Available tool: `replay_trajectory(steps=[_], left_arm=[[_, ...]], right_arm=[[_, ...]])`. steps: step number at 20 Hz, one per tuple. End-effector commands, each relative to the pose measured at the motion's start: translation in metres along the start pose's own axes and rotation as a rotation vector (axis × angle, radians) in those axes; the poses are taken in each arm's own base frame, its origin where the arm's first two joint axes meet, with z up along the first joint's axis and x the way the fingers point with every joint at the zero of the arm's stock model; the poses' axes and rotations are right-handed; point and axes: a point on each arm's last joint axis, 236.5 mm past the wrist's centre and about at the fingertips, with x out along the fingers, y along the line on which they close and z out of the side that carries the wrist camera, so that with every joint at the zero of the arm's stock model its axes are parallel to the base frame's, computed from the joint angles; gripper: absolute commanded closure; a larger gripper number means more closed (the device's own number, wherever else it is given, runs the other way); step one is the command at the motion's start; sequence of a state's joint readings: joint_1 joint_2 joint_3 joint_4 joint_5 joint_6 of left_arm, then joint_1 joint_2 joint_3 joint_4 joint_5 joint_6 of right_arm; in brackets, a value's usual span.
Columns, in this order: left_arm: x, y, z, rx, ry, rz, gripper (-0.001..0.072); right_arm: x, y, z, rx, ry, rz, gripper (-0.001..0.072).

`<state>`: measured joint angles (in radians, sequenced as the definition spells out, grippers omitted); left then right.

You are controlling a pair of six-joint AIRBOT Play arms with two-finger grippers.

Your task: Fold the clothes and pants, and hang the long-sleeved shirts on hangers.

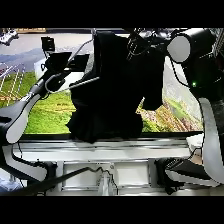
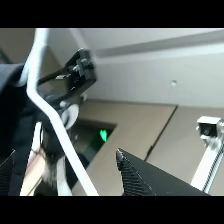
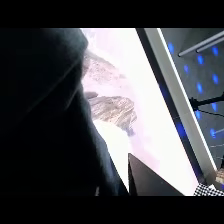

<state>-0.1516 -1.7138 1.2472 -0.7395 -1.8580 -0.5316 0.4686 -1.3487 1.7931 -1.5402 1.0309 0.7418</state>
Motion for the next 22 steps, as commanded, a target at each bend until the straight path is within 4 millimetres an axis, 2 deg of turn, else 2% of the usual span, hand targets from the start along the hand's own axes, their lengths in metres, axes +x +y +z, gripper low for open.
replay_trajectory(steps=[1, 3, 6, 7, 8, 11, 12, 13, 14, 15, 16, 18, 20, 21, 22], left_arm=[[-0.013, -0.022, 0.042, 0.067, -0.153, -0.057, 0.001], [-0.028, -0.033, 0.074, 0.119, -0.273, -0.067, 0.001], [-0.053, -0.032, 0.124, 0.176, -0.476, -0.002, 0.0023], [-0.058, -0.04, 0.138, 0.195, -0.539, -0.023, 0.0023], [-0.056, -0.046, 0.143, 0.233, -0.561, -0.033, 0.0061], [-0.044, -0.047, 0.159, 0.342, -0.562, 0.068, 0.0434], [-0.044, -0.038, 0.162, 0.374, -0.54, 0.161, 0.063], [-0.047, -0.022, 0.162, 0.401, -0.484, 0.302, 0.0689], [-0.056, -0.003, 0.159, 0.411, -0.414, 0.462, 0.069], [-0.074, 0.021, 0.154, 0.397, -0.338, 0.66, 0.0691], [-0.1, 0.042, 0.148, 0.372, -0.28, 0.868, 0.069], [-0.159, 0.06, 0.14, 0.318, -0.235, 1.236, 0.069], [-0.208, 0.053, 0.129, 0.273, -0.225, 1.552, 0.069], [-0.221, 0.043, 0.123, 0.305, -0.195, 1.681, 0.0689], [-0.227, 0.031, 0.118, 0.361, -0.172, 1.784, 0.0689]], right_arm=[[-0.01, 0.002, 0.005, 0.006, -0.018, 0.009, 0.0676], [-0.023, -0.001, 0.01, 0.008, -0.035, -0.003, 0.0676], [-0.048, -0.002, 0.02, 0.02, -0.077, -0.008, 0.0676], [-0.056, -0.003, 0.024, 0.025, -0.094, -0.01, 0.0676], [-0.065, -0.003, 0.028, 0.028, -0.111, -0.015, 0.0676], [-0.09, -0.006, 0.039, 0.042, -0.162, -0.03, 0.0676], [-0.099, -0.008, 0.042, 0.051, -0.175, -0.041, 0.0676], [-0.107, -0.01, 0.043, 0.066, -0.185, -0.052, 0.0676], [-0.113, -0.011, 0.044, 0.072, -0.192, -0.058, 0.0676], [-0.119, -0.012, 0.045, 0.073, -0.196, -0.065, 0.0676], [-0.124, -0.013, 0.046, 0.085, -0.202, -0.069, 0.0676], [-0.128, -0.013, 0.046, 0.114, -0.209, -0.071, 0.0675], [-0.129, -0.013, 0.047, 0.127, -0.211, -0.07, 0.0675], [-0.129, -0.013, 0.047, 0.136, -0.212, -0.069, 0.0675], [-0.129, -0.013, 0.047, 0.144, -0.212, -0.068, 0.0675]])
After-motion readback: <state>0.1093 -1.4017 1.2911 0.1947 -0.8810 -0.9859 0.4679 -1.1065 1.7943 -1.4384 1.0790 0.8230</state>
